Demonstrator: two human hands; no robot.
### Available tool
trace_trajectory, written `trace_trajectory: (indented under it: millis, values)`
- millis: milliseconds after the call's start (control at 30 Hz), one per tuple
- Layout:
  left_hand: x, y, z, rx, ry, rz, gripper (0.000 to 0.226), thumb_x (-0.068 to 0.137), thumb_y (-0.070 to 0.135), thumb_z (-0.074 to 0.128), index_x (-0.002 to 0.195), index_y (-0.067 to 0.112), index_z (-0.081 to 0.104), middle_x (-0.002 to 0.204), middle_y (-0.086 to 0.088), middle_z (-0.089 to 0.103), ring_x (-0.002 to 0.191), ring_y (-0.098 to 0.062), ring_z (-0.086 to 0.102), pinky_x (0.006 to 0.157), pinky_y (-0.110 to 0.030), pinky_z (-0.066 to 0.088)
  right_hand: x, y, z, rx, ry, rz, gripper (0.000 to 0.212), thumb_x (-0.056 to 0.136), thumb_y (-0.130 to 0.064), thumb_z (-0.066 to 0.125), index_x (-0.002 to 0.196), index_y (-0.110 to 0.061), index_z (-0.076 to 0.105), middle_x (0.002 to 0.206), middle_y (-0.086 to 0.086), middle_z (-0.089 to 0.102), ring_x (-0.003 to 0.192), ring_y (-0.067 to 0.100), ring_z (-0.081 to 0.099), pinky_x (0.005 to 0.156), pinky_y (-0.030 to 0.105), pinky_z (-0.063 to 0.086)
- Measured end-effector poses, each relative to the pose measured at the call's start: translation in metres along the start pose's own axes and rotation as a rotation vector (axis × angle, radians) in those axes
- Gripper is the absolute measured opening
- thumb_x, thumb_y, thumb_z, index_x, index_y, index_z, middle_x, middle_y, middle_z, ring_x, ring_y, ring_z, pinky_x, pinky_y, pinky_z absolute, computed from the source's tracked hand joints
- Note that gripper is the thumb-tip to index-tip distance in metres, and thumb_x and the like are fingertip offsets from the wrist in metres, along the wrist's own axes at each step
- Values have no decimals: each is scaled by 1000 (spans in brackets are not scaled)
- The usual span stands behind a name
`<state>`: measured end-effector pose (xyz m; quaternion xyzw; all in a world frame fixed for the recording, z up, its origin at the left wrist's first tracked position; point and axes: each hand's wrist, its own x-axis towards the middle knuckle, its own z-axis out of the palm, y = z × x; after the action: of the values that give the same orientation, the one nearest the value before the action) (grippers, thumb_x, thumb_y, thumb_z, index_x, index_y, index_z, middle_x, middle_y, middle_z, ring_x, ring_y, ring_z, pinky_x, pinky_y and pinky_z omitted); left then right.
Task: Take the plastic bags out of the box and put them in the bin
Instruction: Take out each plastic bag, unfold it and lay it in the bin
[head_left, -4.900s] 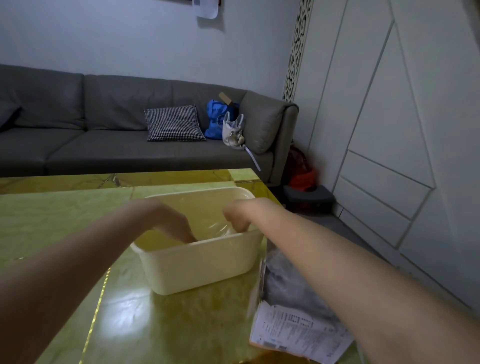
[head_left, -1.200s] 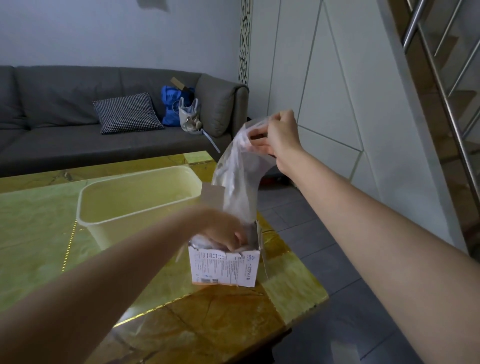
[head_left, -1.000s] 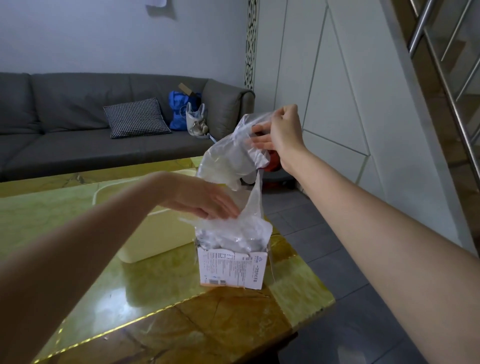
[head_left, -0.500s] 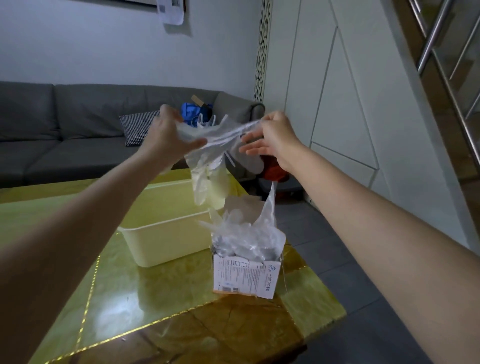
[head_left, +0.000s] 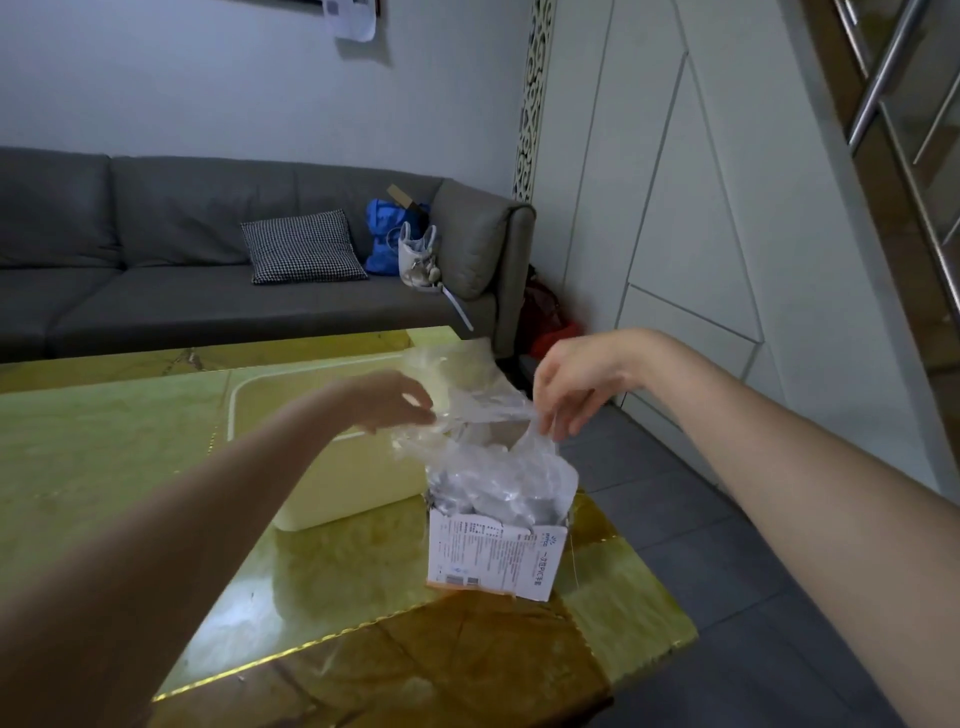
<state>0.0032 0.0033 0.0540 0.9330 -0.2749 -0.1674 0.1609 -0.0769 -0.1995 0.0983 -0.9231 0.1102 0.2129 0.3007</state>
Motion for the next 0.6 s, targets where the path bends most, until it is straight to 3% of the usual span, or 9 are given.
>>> trace_trajectory:
  millis: [67, 133, 267, 333, 400, 433, 500, 567, 600]
  values:
    - [-2, -1, 14, -22, -63, 41, 44, 95, 33, 48, 136, 19, 44, 142, -5, 43, 123, -24, 47, 93, -31, 44, -3, -1, 4, -159, -133, 85, 2, 87, -8, 65, 86, -8, 66, 102, 13, 71, 90, 26, 69, 78, 31, 56]
    - [-3, 2, 22, 42, -45, 121, 48, 95, 33, 48, 139, 17, 41, 145, -4, 40, 129, -21, 41, 103, -29, 33, -2, -6, 4, -238, -118, 135, 17, 83, -24, 72, 91, -10, 68, 107, 9, 70, 92, 25, 68, 81, 33, 56]
    - [2, 8, 30, 124, 23, 185, 52, 90, 32, 56, 138, 21, 41, 143, -2, 43, 126, -21, 46, 101, -30, 36, 12, -27, 0, -396, 355, 38, 50, 77, -54, 69, 88, -6, 56, 97, 9, 58, 94, 27, 58, 70, 33, 50]
    - [5, 10, 34, 159, 55, 207, 50, 90, 26, 57, 137, 21, 43, 141, -2, 45, 124, -22, 47, 100, -30, 39, 23, -36, 6, -511, 538, -16, 67, 74, -57, 70, 114, -6, 51, 119, 11, 48, 116, 31, 46, 85, 37, 46]
    - [5, 11, 34, 182, 72, 236, 49, 90, 22, 56, 137, 19, 43, 142, -3, 44, 125, -21, 47, 100, -29, 38, 33, -43, 18, -509, 430, -60, 93, 72, -55, 73, 141, -7, 31, 142, 11, 35, 129, 31, 37, 101, 41, 40]
    - [4, 11, 34, 193, 74, 242, 47, 90, 21, 55, 136, 17, 45, 141, -4, 45, 124, -22, 47, 99, -28, 37, 37, -45, 25, -494, 356, -77, 91, 74, -53, 73, 142, -7, 32, 141, 10, 38, 127, 29, 41, 99, 38, 42]
    - [4, 9, 35, 203, 67, 244, 43, 91, 18, 54, 133, 14, 49, 137, -6, 49, 120, -23, 49, 95, -28, 38, 47, -43, 33, -465, 333, -119, 59, 81, -39, 71, 128, -7, 52, 127, 8, 54, 112, 26, 55, 87, 33, 48]
    - [3, 5, 32, 132, 91, 220, 42, 90, 20, 56, 131, 14, 51, 136, -6, 50, 119, -22, 50, 96, -28, 39, 52, -41, 33, -439, 506, -168, 21, 89, -16, 60, 108, -9, 65, 114, 11, 63, 100, 29, 61, 82, 35, 51]
    - [2, 4, 28, 29, 129, 193, 46, 89, 24, 59, 132, 15, 49, 138, -6, 48, 120, -22, 49, 97, -29, 39, 52, -42, 30, -428, 622, -166, 20, 90, -9, 52, 104, -9, 66, 108, 12, 64, 97, 31, 62, 79, 35, 51]
